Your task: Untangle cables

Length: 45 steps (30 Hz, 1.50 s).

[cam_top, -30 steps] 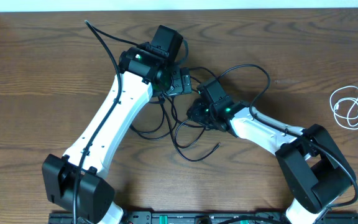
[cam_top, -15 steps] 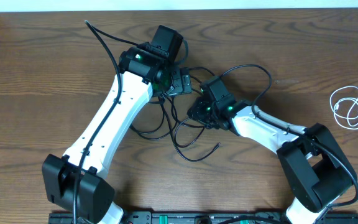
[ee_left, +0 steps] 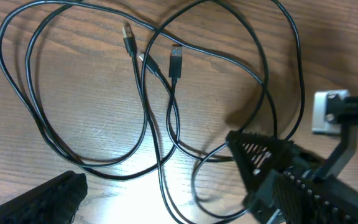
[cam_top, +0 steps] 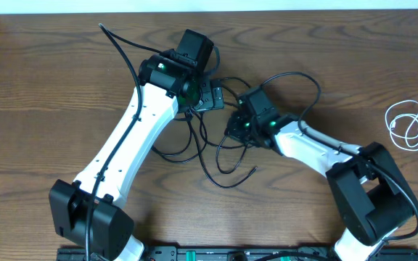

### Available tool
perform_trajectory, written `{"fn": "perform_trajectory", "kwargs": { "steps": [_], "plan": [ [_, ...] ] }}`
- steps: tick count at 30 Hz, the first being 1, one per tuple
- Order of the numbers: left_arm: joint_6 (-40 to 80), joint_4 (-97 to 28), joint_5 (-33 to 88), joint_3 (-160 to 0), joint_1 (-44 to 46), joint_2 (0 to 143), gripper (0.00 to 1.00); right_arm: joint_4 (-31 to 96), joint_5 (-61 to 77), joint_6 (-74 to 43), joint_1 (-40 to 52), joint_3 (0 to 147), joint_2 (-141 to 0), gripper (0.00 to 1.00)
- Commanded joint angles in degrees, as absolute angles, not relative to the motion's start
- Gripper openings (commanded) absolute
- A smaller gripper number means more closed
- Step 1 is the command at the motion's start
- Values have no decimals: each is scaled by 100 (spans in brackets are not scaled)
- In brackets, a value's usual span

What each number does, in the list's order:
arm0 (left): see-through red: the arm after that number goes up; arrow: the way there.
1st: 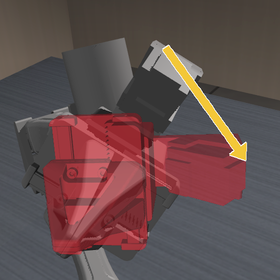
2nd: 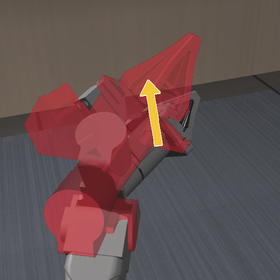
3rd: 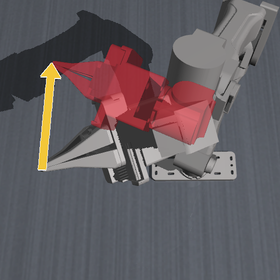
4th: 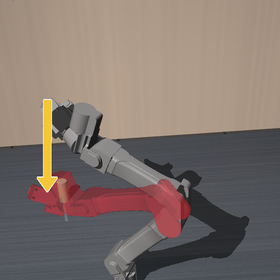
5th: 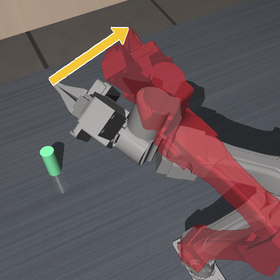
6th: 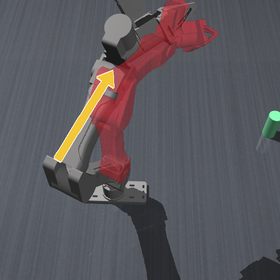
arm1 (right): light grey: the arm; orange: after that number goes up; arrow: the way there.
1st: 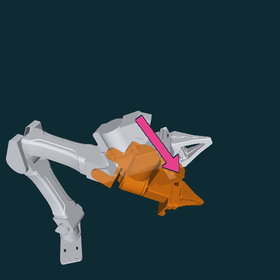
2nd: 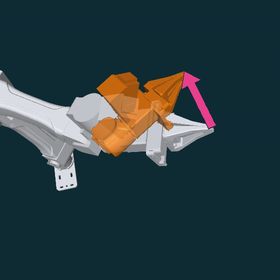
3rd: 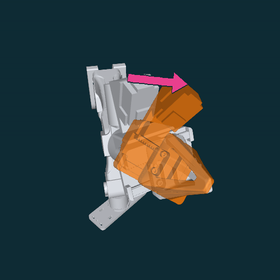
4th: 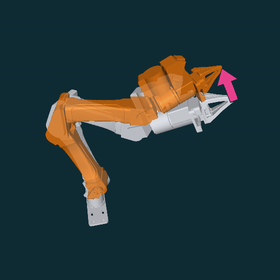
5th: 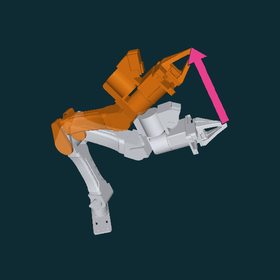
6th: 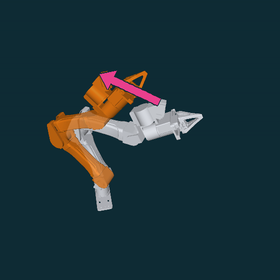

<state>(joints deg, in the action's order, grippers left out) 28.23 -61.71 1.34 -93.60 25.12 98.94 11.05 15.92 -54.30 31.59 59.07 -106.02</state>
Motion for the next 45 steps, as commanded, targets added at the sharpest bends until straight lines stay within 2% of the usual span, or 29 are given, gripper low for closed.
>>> {"fn": "perform_trajectory", "kwargs": {
  "steps": [1,2,4,6,11,14,16,18,19,20,22,27,33,45],
  "plan": [
    [2768,-6211,97,-9397,2497,9848,100,1083,2016,-4792,2829,5861,-10523,9],
    [2768,-6211,97,-9397,2497,9848,100,1087,2014,-4753,2757,5861,-10523,13],
    [2768,-6213,97,-9397,2497,9848,100,1179,2012,-4556,2639,5861,-10523,32],
    [2766,-6211,97,-9397,2497,9848,100,1229,2010,-4512,2644,5861,-10523,34],
    [2766,-6213,97,-9397,2497,9848,100,1094,1787,-4593,2947,5859,-10597,51],
    [2768,-6211,97,-9397,2497,9848,100,1028,1396,-5155,3197,5859,-10777,54],
    [2766,-6211,97,-9397,2497,9848,100,908,1361,-5310,3295,5859,-10919,51],
    [2768,-6211,97,-9397,2497,9848,100,768,1363,-5312,3367,5859,-11056,43],
    [2768,-6211,97,-9397,2497,9848,100,725,1363,-5310,3382,5859,-11093,35],
    [2768,-6213,97,-9397,2497,9848,100,703,1365,-5306,3382,5859,-11096,21],
    [2768,-6211,97,-9397,2497,9848,100,648,1420,-5210,3336,5863,-11030,1],
    [2768,-6211,97,-9397,2497,9848,100,318,2357,-4200,3026,5889,-10403,1],
    [2768,-6213,97,-9397,2497,9848,100,325,2724,-3389,2536,5894,-8930,1],
    [2768,-6213,97,-9397,2497,9848,100,333,1935,-1813,1406,5894,-6274,1]
  ]
}}
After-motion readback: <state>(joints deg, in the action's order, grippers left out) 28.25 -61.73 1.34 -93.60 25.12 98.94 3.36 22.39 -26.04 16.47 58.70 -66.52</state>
